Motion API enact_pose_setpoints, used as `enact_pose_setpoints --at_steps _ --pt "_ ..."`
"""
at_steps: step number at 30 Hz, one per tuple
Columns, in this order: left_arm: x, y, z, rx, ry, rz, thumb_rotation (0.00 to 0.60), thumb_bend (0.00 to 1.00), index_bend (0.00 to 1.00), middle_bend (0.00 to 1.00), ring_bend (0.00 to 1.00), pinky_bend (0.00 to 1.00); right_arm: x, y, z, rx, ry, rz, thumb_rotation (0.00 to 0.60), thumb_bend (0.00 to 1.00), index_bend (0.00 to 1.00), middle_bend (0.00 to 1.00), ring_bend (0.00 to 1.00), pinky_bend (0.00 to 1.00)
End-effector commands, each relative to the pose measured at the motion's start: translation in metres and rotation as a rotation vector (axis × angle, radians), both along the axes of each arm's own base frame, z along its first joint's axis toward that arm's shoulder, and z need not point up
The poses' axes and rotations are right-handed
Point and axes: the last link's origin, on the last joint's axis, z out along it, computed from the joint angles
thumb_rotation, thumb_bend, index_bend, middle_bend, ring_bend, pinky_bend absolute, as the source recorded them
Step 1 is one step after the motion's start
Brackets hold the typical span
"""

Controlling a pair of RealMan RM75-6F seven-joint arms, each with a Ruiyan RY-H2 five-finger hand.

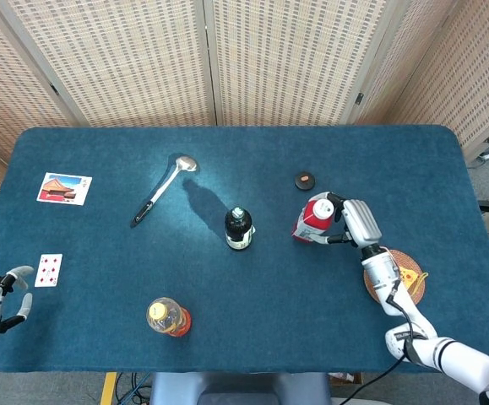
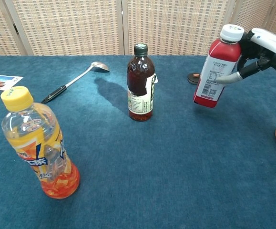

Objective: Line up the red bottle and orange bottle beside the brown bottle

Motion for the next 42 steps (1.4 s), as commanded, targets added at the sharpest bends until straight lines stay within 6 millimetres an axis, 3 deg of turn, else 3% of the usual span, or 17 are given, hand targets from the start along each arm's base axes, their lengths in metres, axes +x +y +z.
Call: enact_pose_setpoints --at_steps 1,24,31,35,42 --pt "-0.001 0.0 0.001 0.003 -0.001 0.003 0.6 0.42 0.54 0.49 0.47 0.68 0.004 -0.005 -0.005 0.01 -0.01 0.001 0.6 0.09 0.45 0.59 0.54 0.61" --pt "-0.002 0.001 0.002 0.009 -0.008 0.013 0.6 0.42 0.54 0.49 0.47 0.68 0.003 -0.016 -0.035 0.057 -0.005 0.015 0.6 0.09 0.45 0.59 0.54 0.61" --pt "-0.002 0.001 0.003 0.01 -0.008 0.014 0.6 0.42 0.54 0.49 0.47 0.68 -0.002 -0.015 -0.04 0.075 -0.002 0.02 0.6 0.08 0.45 0.53 0.5 0.61" --pt "-0.003 0.001 0.002 0.006 -0.01 0.017 0.6 0.42 0.54 0.49 0.47 0.68 -0.003 -0.015 -0.037 0.068 -0.005 0.028 0.6 0.06 0.37 0.45 0.43 0.61" --pt "-0.003 0.001 0.002 0.003 -0.008 0.019 0.6 0.42 0.54 0.49 0.47 0.68 -0.005 -0.014 -0.029 0.074 0.015 0.026 0.6 0.0 0.11 0.24 0.29 0.54"
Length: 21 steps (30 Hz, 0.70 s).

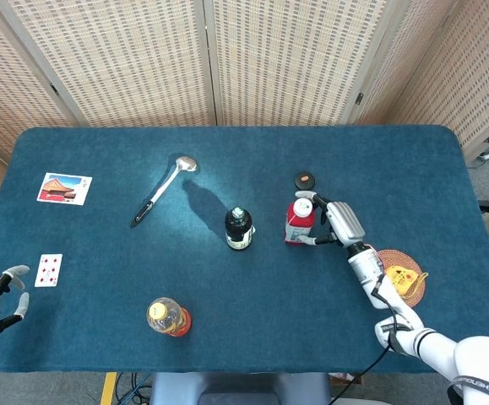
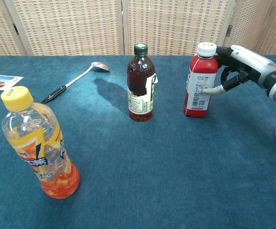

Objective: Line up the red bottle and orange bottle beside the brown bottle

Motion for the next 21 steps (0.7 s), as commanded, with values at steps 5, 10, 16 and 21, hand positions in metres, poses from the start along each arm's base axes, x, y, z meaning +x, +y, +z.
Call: enact_pose_setpoints --at_steps 5,10,16,21 --pt "-0.001 0.0 -0.001 -0.003 0.003 0.003 0.6 0.42 0.54 0.49 0.47 0.68 -0.001 0.003 0.009 0.005 0.018 0.002 0.6 0.0 0.0 0.13 0.23 0.47" --pt "-0.001 0.0 -0.001 -0.004 0.006 0.005 0.6 0.42 0.54 0.49 0.47 0.68 0.001 0.012 0.024 -0.021 0.03 0.031 0.6 0.0 0.0 0.12 0.21 0.45" --pt "-0.001 0.001 -0.002 -0.006 0.01 0.003 0.6 0.42 0.54 0.49 0.47 0.68 0.005 0.036 0.061 -0.121 0.033 0.041 0.6 0.24 0.25 0.28 0.21 0.44" --pt "0.001 0.001 -0.004 -0.012 0.015 -0.002 0.6 0.42 0.54 0.49 0.47 0.68 0.007 0.06 0.087 -0.211 0.089 0.034 0.6 0.81 0.56 0.4 0.25 0.44"
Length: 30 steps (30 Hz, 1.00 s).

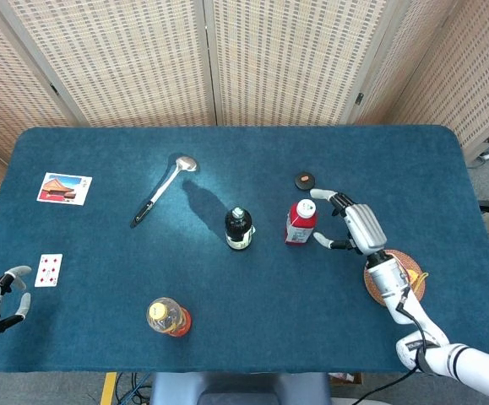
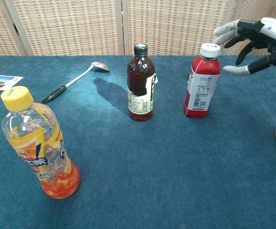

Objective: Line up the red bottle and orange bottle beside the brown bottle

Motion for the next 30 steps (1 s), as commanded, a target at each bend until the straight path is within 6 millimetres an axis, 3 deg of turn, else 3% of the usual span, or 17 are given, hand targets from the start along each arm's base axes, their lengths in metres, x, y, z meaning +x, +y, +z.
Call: enact_pose_setpoints --at_steps 1,3,9,16,18,20,22,28,30 --pt "0.0 0.0 -0.001 -0.005 0.002 -0.001 0.6 0.42 0.54 0.49 0.47 0.68 -0.005 0.024 0.033 -0.123 0.066 -0.023 0.6 0.91 0.64 0.44 0.27 0.44" --pt "0.001 0.0 -0.002 -0.01 0.003 -0.003 0.6 0.42 0.54 0.49 0.47 0.68 -0.007 0.035 0.039 -0.136 0.088 -0.03 0.6 0.99 0.74 0.48 0.29 0.44" --pt "0.004 -0.001 -0.004 -0.015 0.004 -0.014 0.6 0.42 0.54 0.49 0.47 0.68 -0.02 0.068 0.061 -0.174 0.149 -0.035 0.6 1.0 0.84 0.53 0.32 0.44" --pt "0.006 -0.002 -0.004 -0.018 0.006 -0.023 0.6 0.42 0.54 0.49 0.47 0.68 -0.034 0.11 0.081 -0.221 0.146 0.005 0.6 1.0 0.85 0.57 0.35 0.44" --pt "0.007 -0.003 -0.005 -0.017 0.004 -0.028 0.6 0.42 0.54 0.49 0.47 0.68 -0.038 0.12 0.085 -0.225 0.141 0.012 0.6 0.99 0.79 0.56 0.35 0.44" --pt "0.009 -0.004 -0.005 -0.015 0.001 -0.036 0.6 0.42 0.54 0.49 0.46 0.68 -0.043 0.132 0.088 -0.199 0.13 0.011 0.6 0.92 0.71 0.53 0.35 0.44" --pt "0.01 -0.005 -0.007 -0.021 -0.001 -0.039 0.6 0.42 0.54 0.49 0.46 0.68 -0.047 0.143 0.092 -0.154 0.125 0.002 0.6 0.79 0.62 0.48 0.35 0.44" --pt "0.015 -0.01 -0.009 -0.049 -0.006 -0.056 0.6 0.41 0.52 0.47 0.45 0.68 -0.056 0.158 0.101 -0.162 0.159 -0.013 0.6 0.48 0.52 0.39 0.31 0.44" --pt "0.016 -0.013 -0.01 -0.075 -0.001 -0.063 0.6 0.35 0.43 0.46 0.44 0.68 -0.06 0.159 0.104 -0.17 0.141 -0.01 0.6 0.44 0.51 0.39 0.31 0.44"
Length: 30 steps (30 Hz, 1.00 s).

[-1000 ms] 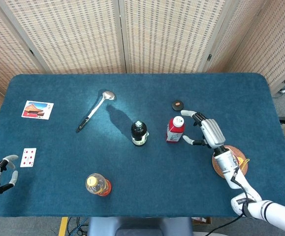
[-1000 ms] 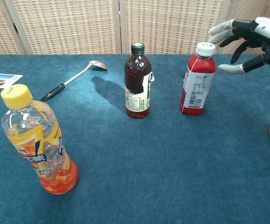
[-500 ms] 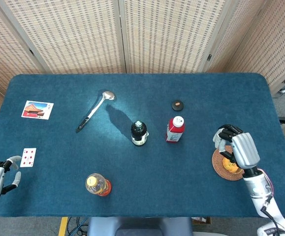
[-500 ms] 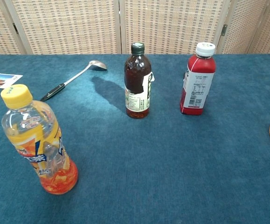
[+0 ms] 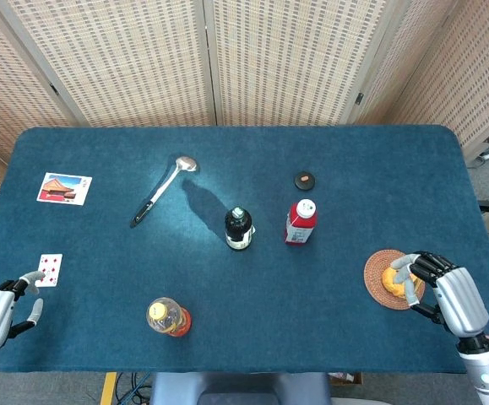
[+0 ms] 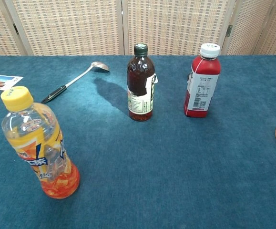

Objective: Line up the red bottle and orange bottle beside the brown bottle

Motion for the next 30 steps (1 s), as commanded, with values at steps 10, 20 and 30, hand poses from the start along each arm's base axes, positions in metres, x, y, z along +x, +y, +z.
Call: enact_pose_setpoints --at_steps 10,20,30 --pt "0.021 -0.014 -0.009 -0.177 -0.099 -0.042 0.6 0.1 0.17 0.3 0.41 0.61 -0.008 0.006 0.018 -0.027 -0.026 0.02 0.6 0.4 0.51 0.39 0.31 0.44" --pt "0.037 -0.017 -0.023 -0.357 -0.259 -0.067 0.6 0.08 0.14 0.16 0.22 0.33 -0.011 0.011 0.032 -0.058 -0.037 0.014 0.6 0.4 0.51 0.37 0.3 0.44" --pt "0.048 0.008 -0.046 -0.473 -0.549 -0.041 0.6 0.05 0.11 0.16 0.19 0.29 -0.011 0.012 0.036 -0.063 -0.045 0.025 0.6 0.4 0.51 0.37 0.3 0.44"
